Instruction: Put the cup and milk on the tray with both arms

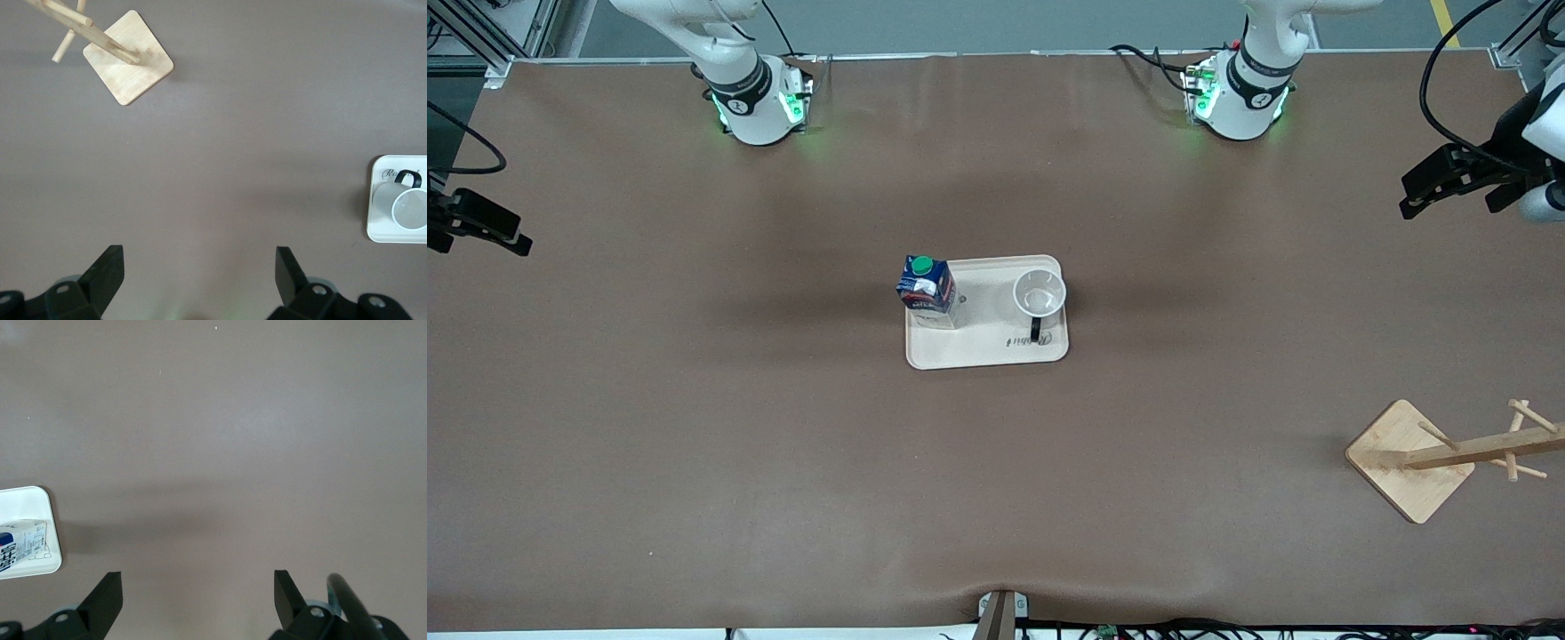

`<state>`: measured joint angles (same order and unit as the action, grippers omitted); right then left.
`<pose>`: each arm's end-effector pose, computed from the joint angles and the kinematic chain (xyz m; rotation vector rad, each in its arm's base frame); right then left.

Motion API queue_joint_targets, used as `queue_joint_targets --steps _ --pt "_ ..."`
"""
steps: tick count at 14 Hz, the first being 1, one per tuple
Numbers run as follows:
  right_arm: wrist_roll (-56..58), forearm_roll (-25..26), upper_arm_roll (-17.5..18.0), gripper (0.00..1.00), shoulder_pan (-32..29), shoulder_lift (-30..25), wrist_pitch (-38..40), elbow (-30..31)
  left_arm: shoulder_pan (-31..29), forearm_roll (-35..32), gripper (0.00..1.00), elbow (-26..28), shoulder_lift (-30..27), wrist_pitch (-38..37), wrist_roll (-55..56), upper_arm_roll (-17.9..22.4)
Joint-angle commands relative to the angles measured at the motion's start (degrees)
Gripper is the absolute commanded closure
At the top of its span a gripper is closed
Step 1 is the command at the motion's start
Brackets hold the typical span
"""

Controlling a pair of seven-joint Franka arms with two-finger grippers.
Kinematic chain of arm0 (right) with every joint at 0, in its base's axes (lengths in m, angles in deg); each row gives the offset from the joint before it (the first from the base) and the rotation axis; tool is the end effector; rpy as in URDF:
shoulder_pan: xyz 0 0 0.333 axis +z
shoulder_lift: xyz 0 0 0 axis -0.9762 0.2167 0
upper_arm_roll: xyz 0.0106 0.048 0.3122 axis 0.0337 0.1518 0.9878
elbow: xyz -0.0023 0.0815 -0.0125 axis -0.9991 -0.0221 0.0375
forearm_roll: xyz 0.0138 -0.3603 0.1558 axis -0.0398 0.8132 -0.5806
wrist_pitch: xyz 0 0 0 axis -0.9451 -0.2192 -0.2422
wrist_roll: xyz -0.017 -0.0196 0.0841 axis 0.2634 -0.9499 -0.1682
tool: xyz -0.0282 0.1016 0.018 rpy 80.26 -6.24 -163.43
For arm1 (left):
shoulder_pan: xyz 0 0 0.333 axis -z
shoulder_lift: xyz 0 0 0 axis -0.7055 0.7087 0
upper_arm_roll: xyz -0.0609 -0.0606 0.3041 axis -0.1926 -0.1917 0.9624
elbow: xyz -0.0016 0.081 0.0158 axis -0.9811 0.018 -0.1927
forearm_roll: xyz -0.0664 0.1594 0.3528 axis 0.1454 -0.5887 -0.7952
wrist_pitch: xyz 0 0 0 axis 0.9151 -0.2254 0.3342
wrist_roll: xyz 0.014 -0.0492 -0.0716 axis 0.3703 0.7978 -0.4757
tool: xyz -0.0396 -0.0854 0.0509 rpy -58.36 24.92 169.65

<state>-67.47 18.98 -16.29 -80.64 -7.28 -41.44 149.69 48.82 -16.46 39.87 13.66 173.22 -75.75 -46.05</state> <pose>0.5585 -0.0515 0.6341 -3.1244 0.0953 -0.0014 0.5332 -0.0421 0.6620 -3.1138 -0.0890 -0.0180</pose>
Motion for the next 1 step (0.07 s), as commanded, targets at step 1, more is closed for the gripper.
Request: queue_joint_targets --steps 1 --pt "0.0 -0.1 1.1 0.0 -1.9 1.1 1.1 -1.6 -0.2 -0.7 0.0 -0.9 0.3 -0.3 -0.7 -0.2"
